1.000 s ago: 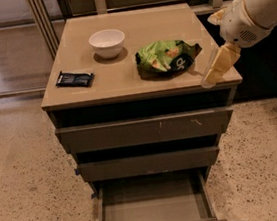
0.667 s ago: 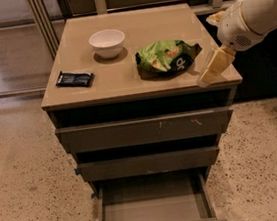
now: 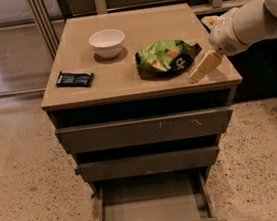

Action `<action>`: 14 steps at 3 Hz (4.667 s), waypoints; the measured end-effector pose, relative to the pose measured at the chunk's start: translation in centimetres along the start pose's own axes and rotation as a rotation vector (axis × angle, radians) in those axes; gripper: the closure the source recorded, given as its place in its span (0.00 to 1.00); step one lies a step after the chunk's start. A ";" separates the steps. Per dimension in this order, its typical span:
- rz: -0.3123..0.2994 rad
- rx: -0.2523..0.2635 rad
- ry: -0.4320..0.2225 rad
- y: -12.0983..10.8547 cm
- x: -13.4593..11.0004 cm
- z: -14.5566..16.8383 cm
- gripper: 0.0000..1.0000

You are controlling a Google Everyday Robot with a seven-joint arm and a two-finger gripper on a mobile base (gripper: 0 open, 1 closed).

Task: Place green rice chip bag into bottom drawer

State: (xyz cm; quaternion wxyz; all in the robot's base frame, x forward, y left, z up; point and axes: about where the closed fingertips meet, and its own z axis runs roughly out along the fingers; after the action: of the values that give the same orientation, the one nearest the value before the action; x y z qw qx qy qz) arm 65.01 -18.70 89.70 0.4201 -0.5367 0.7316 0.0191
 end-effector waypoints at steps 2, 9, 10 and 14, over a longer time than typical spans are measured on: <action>0.021 0.021 -0.026 -1.2 0.8 2.4 0.41; 0.002 -0.209 -0.162 4.4 -2.4 -7.2 1.00; -0.006 -0.293 -0.150 6.5 -2.1 -7.4 1.00; 0.055 -0.445 -0.052 17.2 2.9 -10.7 1.00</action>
Offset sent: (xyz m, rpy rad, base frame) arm 0.0192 -0.0001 -0.0113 0.0258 -0.0158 -0.0129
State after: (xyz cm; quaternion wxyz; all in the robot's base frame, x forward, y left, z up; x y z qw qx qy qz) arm 44.64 -18.83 87.51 0.3093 -0.5953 0.7127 0.2052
